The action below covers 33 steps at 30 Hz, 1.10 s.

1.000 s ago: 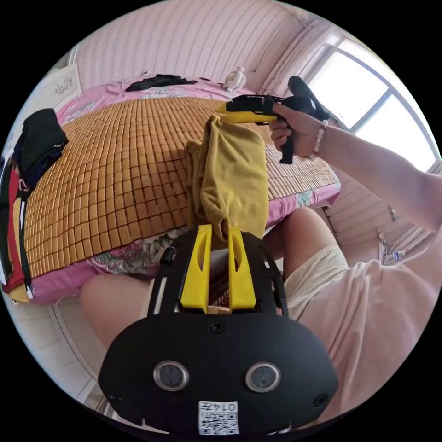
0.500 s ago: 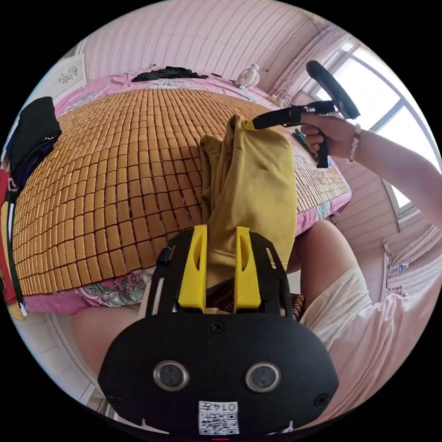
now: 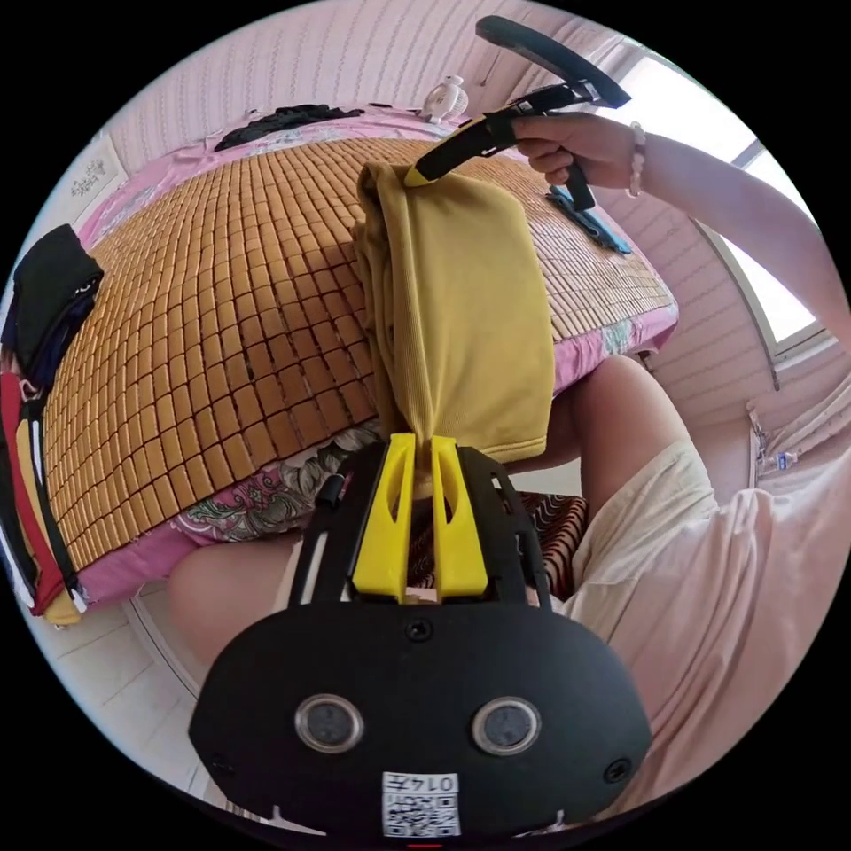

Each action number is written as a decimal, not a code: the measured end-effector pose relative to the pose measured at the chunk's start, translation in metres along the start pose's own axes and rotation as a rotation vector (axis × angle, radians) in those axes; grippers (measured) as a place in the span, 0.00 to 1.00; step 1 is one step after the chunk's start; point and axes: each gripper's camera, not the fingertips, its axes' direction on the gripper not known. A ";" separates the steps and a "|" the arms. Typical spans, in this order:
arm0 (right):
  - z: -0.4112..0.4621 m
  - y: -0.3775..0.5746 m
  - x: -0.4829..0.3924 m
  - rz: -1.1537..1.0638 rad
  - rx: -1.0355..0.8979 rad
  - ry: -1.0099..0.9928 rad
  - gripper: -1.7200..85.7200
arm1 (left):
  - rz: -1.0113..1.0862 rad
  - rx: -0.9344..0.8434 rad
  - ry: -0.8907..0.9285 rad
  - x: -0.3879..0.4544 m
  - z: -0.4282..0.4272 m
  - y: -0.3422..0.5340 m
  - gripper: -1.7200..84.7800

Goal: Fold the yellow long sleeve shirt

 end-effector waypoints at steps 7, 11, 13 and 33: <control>0.038 -0.055 0.017 -0.008 -0.201 0.041 0.22 | -0.118 -0.007 -0.001 -0.022 0.011 -0.007 0.13; 0.054 -0.071 0.035 0.004 -0.254 -0.213 0.16 | -0.172 -0.048 0.021 -0.033 0.015 -0.011 0.17; 0.059 -0.071 0.045 0.057 -0.243 -0.286 0.16 | -0.197 -0.045 0.056 -0.040 0.017 -0.011 0.18; -0.064 0.070 0.026 -0.136 0.220 -0.234 0.05 | -0.010 0.058 0.112 -0.009 -0.031 0.018 0.04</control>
